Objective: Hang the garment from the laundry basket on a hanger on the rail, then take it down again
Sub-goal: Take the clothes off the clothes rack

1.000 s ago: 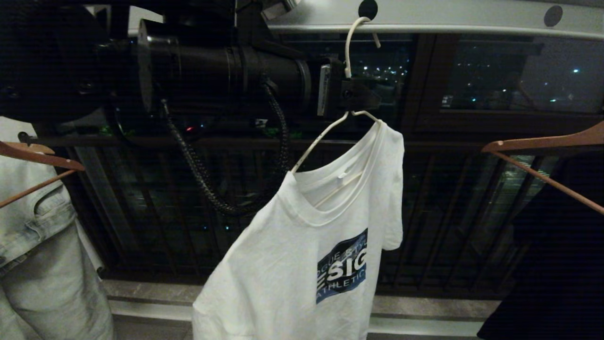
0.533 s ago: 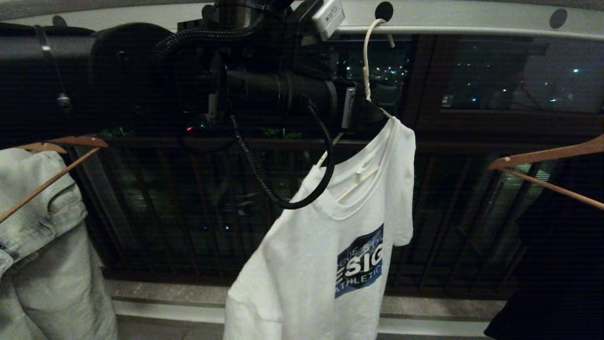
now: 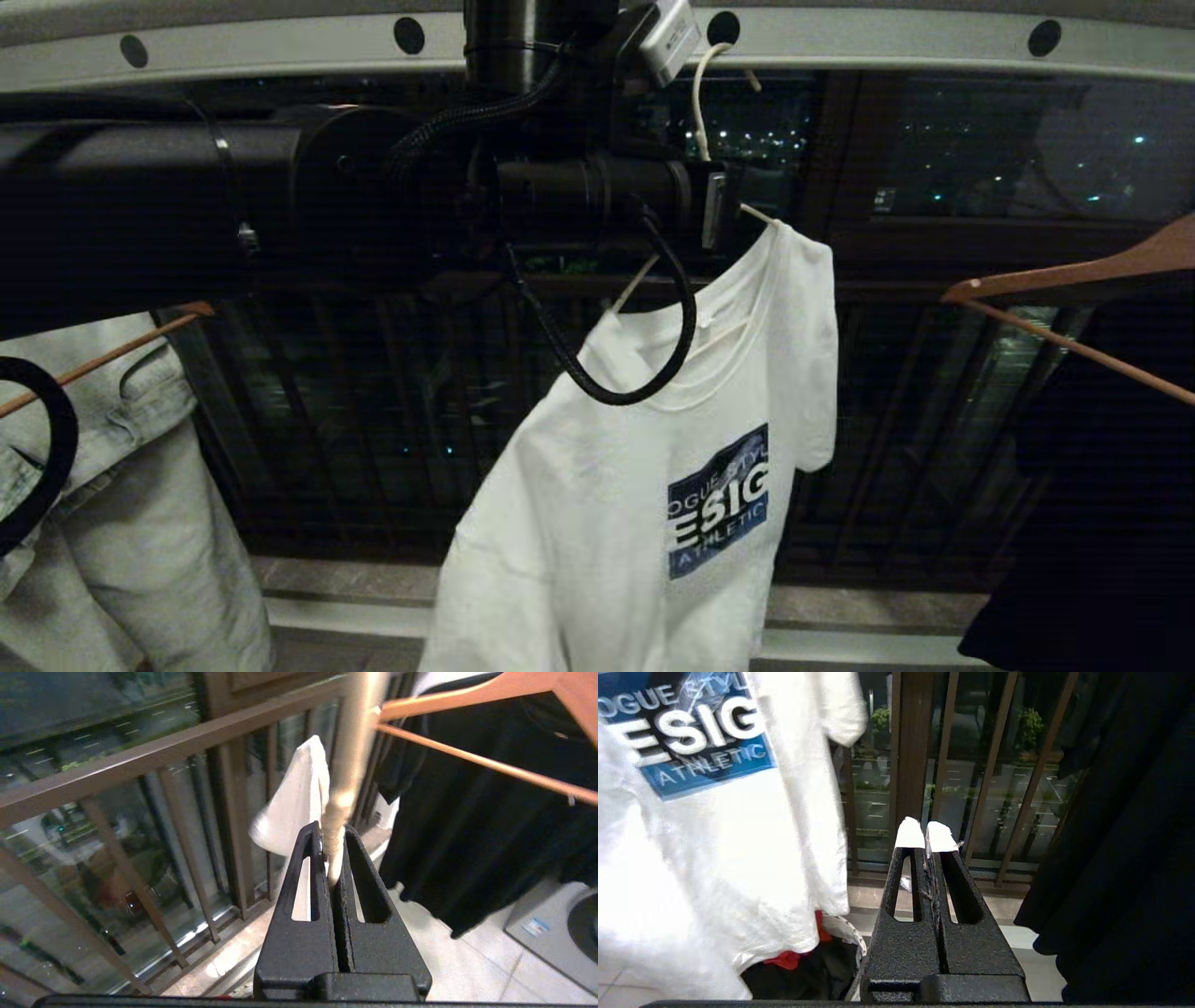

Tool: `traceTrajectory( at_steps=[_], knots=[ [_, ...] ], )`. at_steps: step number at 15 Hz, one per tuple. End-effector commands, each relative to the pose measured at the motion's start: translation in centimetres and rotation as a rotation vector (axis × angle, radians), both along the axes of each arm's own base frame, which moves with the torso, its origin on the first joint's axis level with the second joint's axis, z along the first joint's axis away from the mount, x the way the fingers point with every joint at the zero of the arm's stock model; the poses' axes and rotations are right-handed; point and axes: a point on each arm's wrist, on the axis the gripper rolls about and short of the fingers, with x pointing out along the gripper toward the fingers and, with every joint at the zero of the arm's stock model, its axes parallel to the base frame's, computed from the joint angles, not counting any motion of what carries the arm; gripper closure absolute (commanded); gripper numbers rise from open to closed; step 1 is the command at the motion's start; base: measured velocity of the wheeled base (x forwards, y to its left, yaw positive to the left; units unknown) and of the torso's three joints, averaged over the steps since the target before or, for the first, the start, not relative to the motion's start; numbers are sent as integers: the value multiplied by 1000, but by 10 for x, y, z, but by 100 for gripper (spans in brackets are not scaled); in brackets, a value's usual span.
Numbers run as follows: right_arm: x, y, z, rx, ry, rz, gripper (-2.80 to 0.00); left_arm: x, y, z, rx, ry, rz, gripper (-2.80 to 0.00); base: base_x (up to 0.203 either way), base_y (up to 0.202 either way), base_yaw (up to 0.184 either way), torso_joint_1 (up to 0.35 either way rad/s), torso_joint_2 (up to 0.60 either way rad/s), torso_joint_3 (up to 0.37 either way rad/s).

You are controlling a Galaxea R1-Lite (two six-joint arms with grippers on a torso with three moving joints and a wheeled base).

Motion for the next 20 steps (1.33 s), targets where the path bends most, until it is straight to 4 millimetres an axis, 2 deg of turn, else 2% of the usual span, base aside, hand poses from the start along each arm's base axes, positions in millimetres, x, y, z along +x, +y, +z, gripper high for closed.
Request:
traceTrajectory(
  at_steps=[1,14,20],
  knots=[
    [0,0,0,0,2,0,0,-1,0,-1,2,5,-2,0,0,0,0,0,0,0],
    [0,0,0,0,2,0,0,-13,14,14,-18,-23,10,0,0,0,0,0,0,0],
    [0,0,0,0,2,0,0,-18,18,7,-17,-31,9,0,0,0,0,0,0,0]
  ],
)
